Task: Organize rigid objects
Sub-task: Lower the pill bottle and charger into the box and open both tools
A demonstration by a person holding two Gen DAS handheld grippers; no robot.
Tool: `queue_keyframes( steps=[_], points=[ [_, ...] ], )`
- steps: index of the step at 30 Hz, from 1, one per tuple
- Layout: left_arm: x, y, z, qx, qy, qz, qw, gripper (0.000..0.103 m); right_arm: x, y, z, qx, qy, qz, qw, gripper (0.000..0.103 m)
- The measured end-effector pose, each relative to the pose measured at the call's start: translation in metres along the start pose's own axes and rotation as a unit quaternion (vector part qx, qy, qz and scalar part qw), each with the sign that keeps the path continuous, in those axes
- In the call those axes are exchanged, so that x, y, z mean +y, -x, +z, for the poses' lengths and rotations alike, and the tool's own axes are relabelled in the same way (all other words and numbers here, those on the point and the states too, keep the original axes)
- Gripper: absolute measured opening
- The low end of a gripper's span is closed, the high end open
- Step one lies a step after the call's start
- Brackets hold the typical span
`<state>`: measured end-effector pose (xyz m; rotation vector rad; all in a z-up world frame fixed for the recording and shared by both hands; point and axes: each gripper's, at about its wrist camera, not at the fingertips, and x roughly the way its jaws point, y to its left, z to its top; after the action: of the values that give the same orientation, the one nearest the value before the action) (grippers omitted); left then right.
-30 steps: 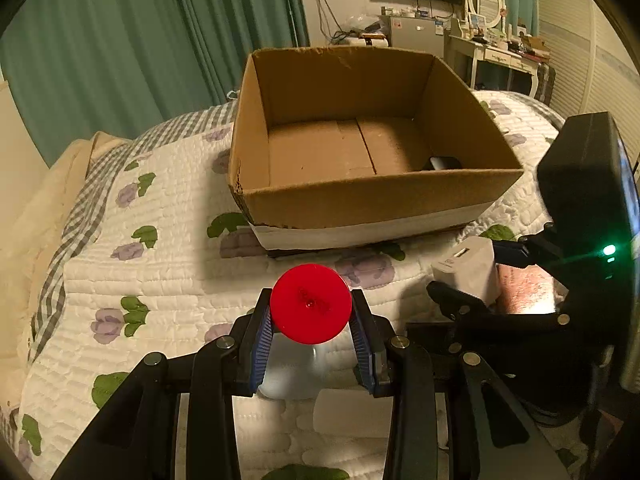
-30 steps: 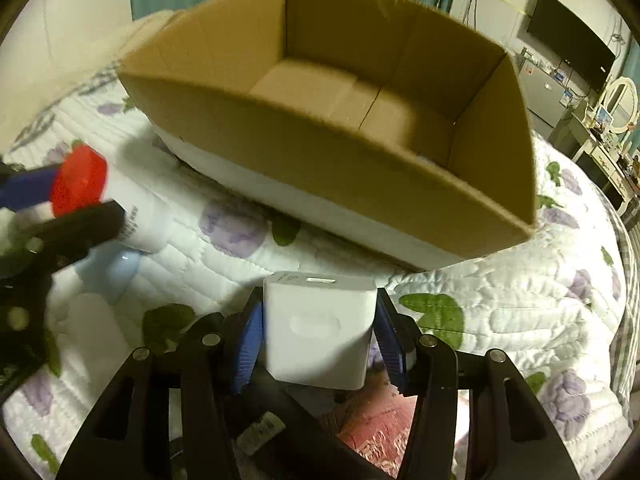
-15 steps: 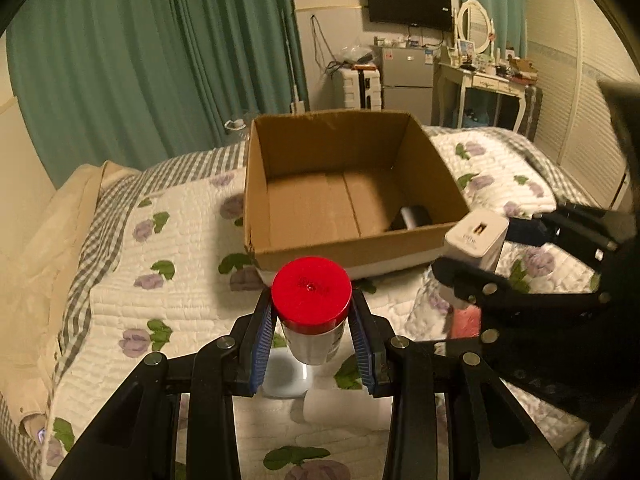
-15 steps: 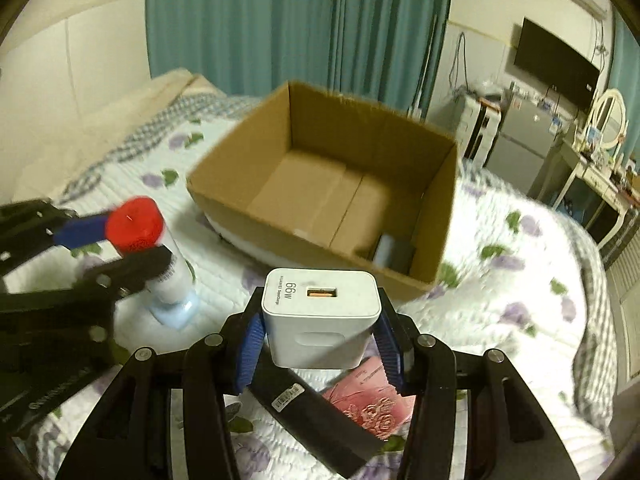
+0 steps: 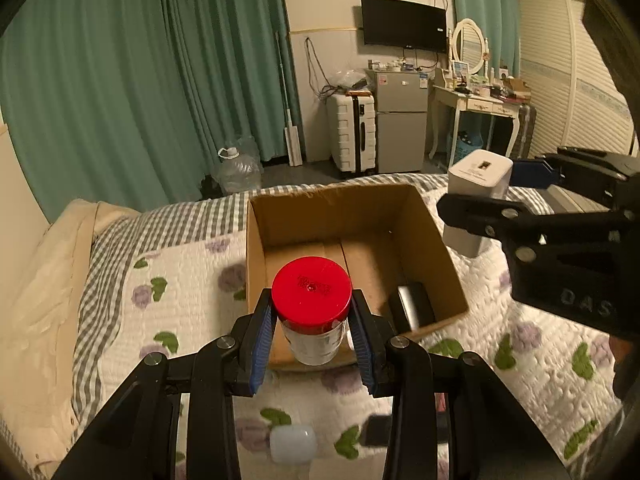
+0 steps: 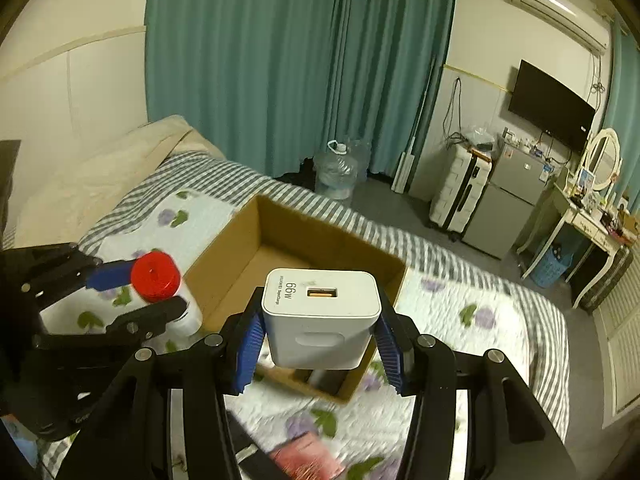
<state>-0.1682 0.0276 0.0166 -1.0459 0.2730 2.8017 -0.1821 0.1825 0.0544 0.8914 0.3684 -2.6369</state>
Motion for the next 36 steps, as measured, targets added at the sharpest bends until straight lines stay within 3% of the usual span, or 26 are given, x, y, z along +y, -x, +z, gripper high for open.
queue_keyframes(
  steps=[5, 13, 23, 28, 30, 36],
  points=[
    [0.004, -0.031, 0.011, 0.012, 0.001, 0.01, 0.9999, 0.037, -0.012, -0.047, 0.013, 0.022, 0.006, -0.005, 1.0, 0.051],
    [0.011, -0.073, 0.017, 0.031, 0.007, 0.017, 0.9994, 0.037, -0.021, -0.124, -0.003, 0.078, 0.001, 0.007, 0.997, 0.051],
    [0.005, -0.1, 0.012, 0.051, -0.001, 0.016, 0.9986, 0.037, -0.026, -0.188, -0.018, 0.122, -0.003, 0.011, 0.992, 0.051],
    [0.003, -0.107, 0.01, 0.061, -0.001, 0.017, 0.998, 0.037, -0.019, -0.195, -0.021, 0.119, 0.013, 0.013, 0.993, 0.055],
    [0.002, -0.108, 0.011, 0.063, 0.0, 0.019, 0.9979, 0.037, -0.022, -0.19, -0.02, 0.108, 0.002, 0.009, 0.994, 0.07],
    [0.001, -0.114, 0.023, 0.052, 0.009, 0.019, 0.9984, 0.037, -0.037, -0.165, -0.012, 0.066, -0.031, 0.004, 0.997, 0.071]
  ],
)
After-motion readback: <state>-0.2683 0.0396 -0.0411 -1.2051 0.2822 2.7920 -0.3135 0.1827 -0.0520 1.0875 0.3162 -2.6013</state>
